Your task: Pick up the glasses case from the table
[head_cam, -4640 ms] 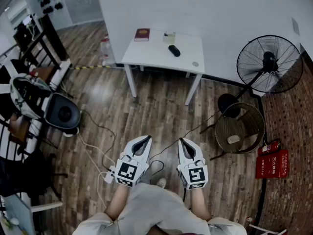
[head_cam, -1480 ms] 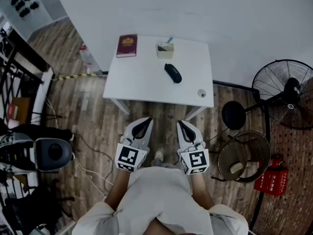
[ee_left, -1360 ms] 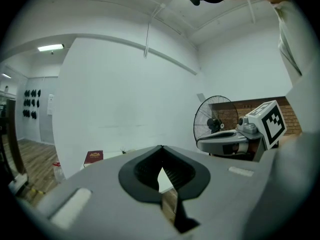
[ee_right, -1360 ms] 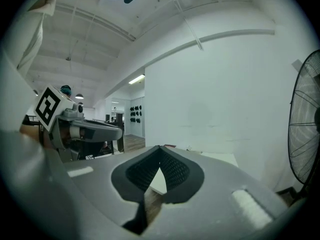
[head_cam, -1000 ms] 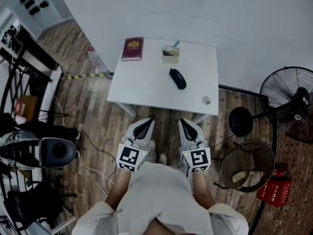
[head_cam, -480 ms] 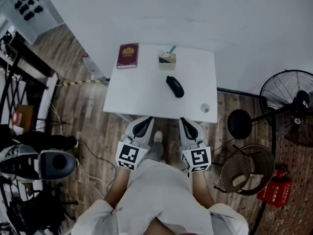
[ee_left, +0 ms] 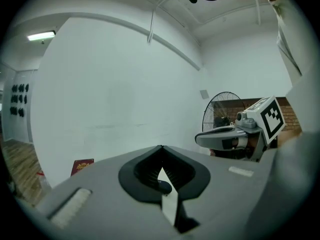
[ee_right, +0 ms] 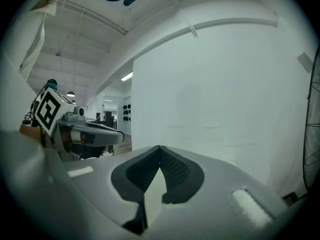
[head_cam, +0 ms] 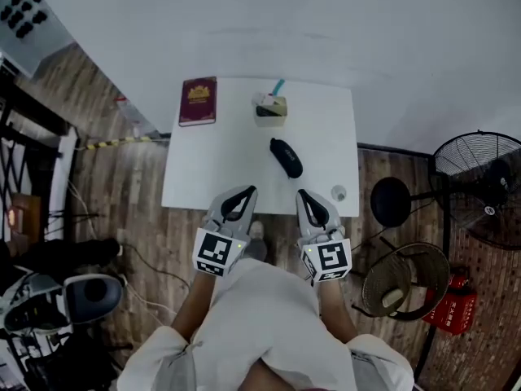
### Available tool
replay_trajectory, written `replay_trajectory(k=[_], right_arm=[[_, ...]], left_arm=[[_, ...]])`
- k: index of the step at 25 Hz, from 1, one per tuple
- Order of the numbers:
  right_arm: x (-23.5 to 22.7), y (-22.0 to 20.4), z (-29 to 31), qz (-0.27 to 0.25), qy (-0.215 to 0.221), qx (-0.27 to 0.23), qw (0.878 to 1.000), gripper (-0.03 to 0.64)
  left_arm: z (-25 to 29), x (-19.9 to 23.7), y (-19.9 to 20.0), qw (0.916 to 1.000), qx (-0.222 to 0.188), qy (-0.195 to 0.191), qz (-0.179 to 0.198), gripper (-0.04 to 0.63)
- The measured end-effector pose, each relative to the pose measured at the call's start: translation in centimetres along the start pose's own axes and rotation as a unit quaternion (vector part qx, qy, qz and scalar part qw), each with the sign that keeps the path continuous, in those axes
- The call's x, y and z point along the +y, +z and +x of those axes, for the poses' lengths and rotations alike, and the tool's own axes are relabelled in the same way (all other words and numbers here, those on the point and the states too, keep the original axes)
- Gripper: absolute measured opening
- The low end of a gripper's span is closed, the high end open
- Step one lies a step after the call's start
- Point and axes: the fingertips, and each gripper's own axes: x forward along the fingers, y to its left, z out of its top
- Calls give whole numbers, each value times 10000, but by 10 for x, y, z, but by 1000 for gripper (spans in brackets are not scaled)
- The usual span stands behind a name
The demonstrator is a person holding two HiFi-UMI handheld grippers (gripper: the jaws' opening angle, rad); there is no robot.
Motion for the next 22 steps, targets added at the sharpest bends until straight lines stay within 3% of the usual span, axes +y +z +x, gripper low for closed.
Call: replay_trajectory(k=[22], right_arm=[[-45, 1, 108, -14, -468, 450, 9979, 5]], left_arm=[[95, 85, -8, 9979, 115, -558, -315, 17]])
